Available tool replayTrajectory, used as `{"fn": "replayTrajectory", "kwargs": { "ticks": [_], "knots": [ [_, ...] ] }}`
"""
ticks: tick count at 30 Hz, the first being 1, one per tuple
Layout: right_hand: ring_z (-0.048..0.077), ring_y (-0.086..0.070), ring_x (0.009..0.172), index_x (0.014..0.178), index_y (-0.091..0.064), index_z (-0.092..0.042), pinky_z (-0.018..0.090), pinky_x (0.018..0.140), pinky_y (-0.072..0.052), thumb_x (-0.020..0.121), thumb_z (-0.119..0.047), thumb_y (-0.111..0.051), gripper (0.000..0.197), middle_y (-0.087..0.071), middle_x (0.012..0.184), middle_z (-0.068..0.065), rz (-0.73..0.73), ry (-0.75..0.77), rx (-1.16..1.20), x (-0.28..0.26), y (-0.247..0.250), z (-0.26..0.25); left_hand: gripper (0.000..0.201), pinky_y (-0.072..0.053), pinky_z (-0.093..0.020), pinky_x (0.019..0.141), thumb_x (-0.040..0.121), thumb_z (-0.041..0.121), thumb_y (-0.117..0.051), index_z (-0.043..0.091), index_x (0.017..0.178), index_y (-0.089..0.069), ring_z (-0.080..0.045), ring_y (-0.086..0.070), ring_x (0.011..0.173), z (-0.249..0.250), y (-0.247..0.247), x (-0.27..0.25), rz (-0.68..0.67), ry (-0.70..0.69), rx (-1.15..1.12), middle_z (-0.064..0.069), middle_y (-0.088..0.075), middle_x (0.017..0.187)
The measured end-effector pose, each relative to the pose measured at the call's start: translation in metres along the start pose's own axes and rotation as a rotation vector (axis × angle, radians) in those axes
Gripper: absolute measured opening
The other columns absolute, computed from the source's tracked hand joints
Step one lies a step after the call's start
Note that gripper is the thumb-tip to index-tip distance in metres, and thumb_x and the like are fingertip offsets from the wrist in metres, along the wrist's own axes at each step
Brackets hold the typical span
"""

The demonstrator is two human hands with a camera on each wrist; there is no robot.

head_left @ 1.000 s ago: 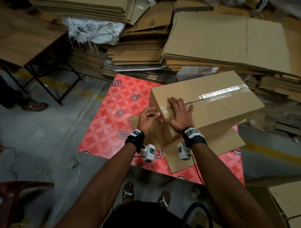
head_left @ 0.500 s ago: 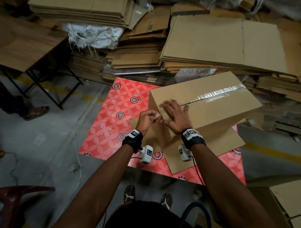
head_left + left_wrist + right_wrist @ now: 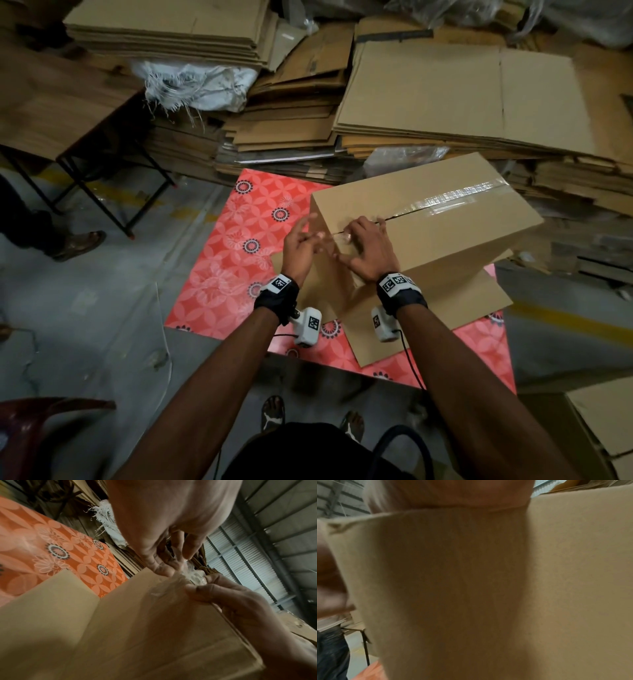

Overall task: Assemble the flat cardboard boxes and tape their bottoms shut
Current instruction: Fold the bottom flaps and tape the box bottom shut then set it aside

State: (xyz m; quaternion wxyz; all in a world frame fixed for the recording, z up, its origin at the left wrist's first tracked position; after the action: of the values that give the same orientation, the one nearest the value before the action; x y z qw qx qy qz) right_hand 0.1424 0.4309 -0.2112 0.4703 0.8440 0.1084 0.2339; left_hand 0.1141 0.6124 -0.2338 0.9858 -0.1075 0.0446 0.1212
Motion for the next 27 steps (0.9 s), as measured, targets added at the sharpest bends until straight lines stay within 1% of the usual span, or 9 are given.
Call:
{"fn": "replayTrajectory", "kwargs": {
  "ticks": [2,4,7,9,12,17,21,24,27],
  "knots": [
    [0.021,-0.046,0.091,0.092,-0.051,-0.021,0.036,0.092,-0.036,0.069,-0.047,-0.083,0.047,-0.05,0.095,-0.004,0.039,-0.02,0.029,-0.003,0.003,-0.002,0.048,-0.056,-0.031,0.074,0.092,-0.001,-0.057,0.029,0.129,-0.063,-0.018,-0.063,0.095,0.004,0.003,0.007,0.072,0.014,-0.02,-0.009,-0.062,0.106],
    [0.023,-0.043,0.093,0.091,-0.047,-0.02,0.036,0.079,-0.038,0.07,-0.053,-0.081,0.052,-0.048,0.095,-0.003,0.055,-0.053,0.055,-0.004,0.004,-0.005,0.041,-0.054,-0.034,0.078,0.09,-0.001,-0.056,0.021,0.124,-0.067,-0.02,-0.062,0.1,0.007,0.007,0.014,0.076,-0.003,0.093,-0.003,-0.061,0.109],
    [0.023,-0.045,0.091,0.096,-0.043,-0.023,0.041,0.074,-0.043,0.069,-0.056,-0.084,0.058,-0.048,0.094,-0.004,0.053,-0.051,0.122,-0.005,0.004,-0.005,0.031,-0.055,-0.034,0.087,0.086,-0.008,-0.062,0.01,0.109,-0.073,-0.019,-0.069,0.1,0.009,0.005,0.013,-0.111,-0.096,0.315,-0.001,-0.073,0.102],
    [0.021,-0.049,0.089,0.101,-0.043,-0.024,0.04,0.073,-0.047,0.072,-0.052,-0.085,0.058,-0.048,0.096,-0.003,0.078,-0.075,0.214,-0.007,0.005,-0.003,0.03,-0.055,-0.026,0.09,0.085,-0.01,-0.065,0.009,0.107,-0.072,-0.016,-0.07,0.098,0.003,0.001,0.006,-0.174,-0.135,0.415,-0.002,-0.075,0.101],
    [0.009,-0.052,0.088,0.108,-0.044,-0.021,0.029,0.073,-0.048,0.081,-0.044,-0.076,0.048,-0.047,0.102,-0.002,0.113,-0.088,0.324,-0.011,0.008,-0.003,0.023,-0.055,-0.026,0.089,0.086,-0.005,-0.071,0.011,0.103,-0.068,-0.015,-0.071,0.096,-0.008,-0.005,-0.003,-0.047,-0.137,0.404,-0.006,-0.075,0.099],
    [0.018,-0.053,0.093,0.11,-0.045,-0.021,0.042,0.08,-0.051,0.084,-0.043,-0.067,0.041,-0.047,0.105,-0.003,0.088,-0.079,0.311,-0.012,0.008,-0.002,0.013,-0.054,-0.013,0.074,0.079,0.004,-0.082,0.004,0.091,-0.075,0.007,-0.067,0.072,-0.011,-0.015,-0.008,0.082,-0.172,0.427,-0.001,-0.074,0.082],
    [0.016,-0.052,0.094,0.111,-0.046,-0.023,0.041,0.08,-0.051,0.085,-0.041,-0.065,0.037,-0.048,0.106,-0.004,0.089,-0.081,0.325,-0.01,0.007,-0.001,0.018,-0.055,-0.012,0.074,0.079,0.008,-0.085,0.002,0.093,-0.076,0.007,-0.067,0.07,-0.011,-0.015,-0.007,0.055,-0.184,0.437,-0.003,-0.075,0.082],
    [0.017,-0.051,0.095,0.111,-0.046,-0.022,0.041,0.081,-0.05,0.086,-0.039,-0.063,0.034,-0.048,0.106,-0.003,0.082,-0.097,0.328,-0.006,0.005,0.001,0.017,-0.059,-0.021,0.08,0.079,0.009,-0.084,0.005,0.095,-0.078,0.006,-0.067,0.071,-0.014,-0.018,-0.005,0.083,-0.203,0.5,0.0,-0.074,0.082],
    [0.019,-0.049,0.094,0.105,-0.046,-0.019,0.037,0.08,-0.046,0.086,-0.031,-0.061,0.027,-0.047,0.103,-0.004,0.103,-0.084,0.348,-0.005,0.004,0.002,0.013,-0.06,-0.029,0.083,0.082,0.005,-0.078,0.006,0.094,-0.078,-0.009,-0.07,0.077,-0.011,-0.022,-0.005,0.099,-0.235,0.539,-0.001,-0.076,0.086]
  ]
}}
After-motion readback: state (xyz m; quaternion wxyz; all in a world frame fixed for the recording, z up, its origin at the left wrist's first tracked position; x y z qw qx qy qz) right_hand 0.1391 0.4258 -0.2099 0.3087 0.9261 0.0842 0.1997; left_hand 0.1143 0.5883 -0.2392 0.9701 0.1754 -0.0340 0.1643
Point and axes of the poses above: each hand's wrist, its own x-axis towards the middle knuckle, its own y-axis out of the back of the hand, z = x × y, the point moved 1 cm from there along x, towards the middle knuckle
